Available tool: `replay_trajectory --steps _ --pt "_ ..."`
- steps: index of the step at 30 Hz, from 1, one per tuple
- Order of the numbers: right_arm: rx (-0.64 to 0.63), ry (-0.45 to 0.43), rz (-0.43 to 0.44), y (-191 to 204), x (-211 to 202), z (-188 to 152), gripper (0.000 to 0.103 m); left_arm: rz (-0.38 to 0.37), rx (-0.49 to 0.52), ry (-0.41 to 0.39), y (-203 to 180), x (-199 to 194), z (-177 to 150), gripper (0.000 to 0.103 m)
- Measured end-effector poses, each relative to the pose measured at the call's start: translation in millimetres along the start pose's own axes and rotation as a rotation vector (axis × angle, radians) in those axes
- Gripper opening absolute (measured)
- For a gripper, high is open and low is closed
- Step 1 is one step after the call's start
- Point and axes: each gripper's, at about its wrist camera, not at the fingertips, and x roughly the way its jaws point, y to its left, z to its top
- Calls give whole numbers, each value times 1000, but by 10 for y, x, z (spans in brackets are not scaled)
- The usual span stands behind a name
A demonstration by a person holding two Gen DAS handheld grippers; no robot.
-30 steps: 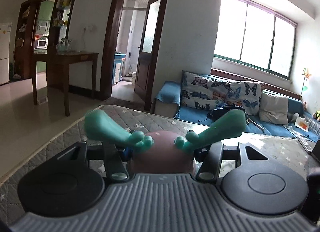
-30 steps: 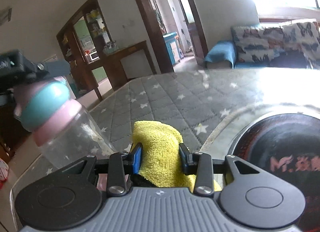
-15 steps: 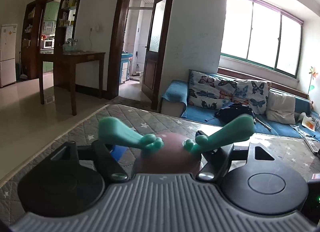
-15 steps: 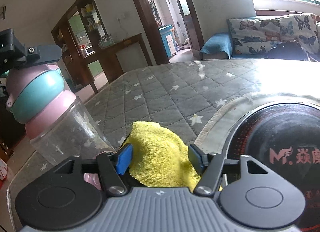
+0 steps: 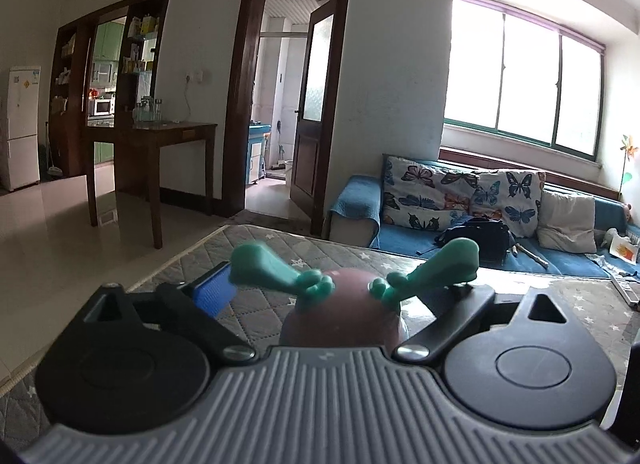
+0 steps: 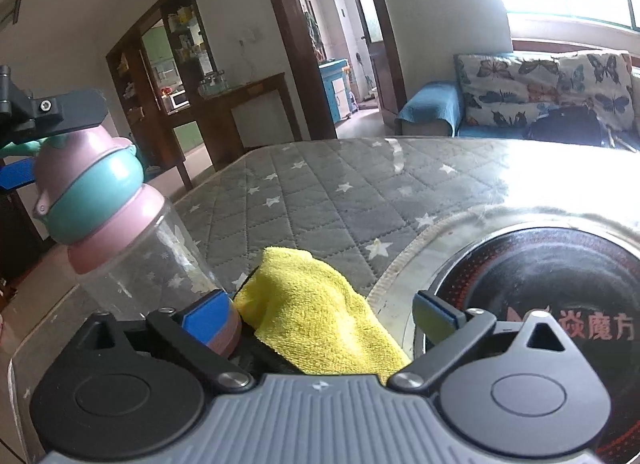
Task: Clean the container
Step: 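Lower the bottle onto the mat with the left tool while the right tool releases the cloth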
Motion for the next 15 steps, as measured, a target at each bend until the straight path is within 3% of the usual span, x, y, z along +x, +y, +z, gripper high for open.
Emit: replay_trajectory --steps 15 --pt "-80 23 -1 49 -224 -44 103 6 -53 25 148 -287 -155 100"
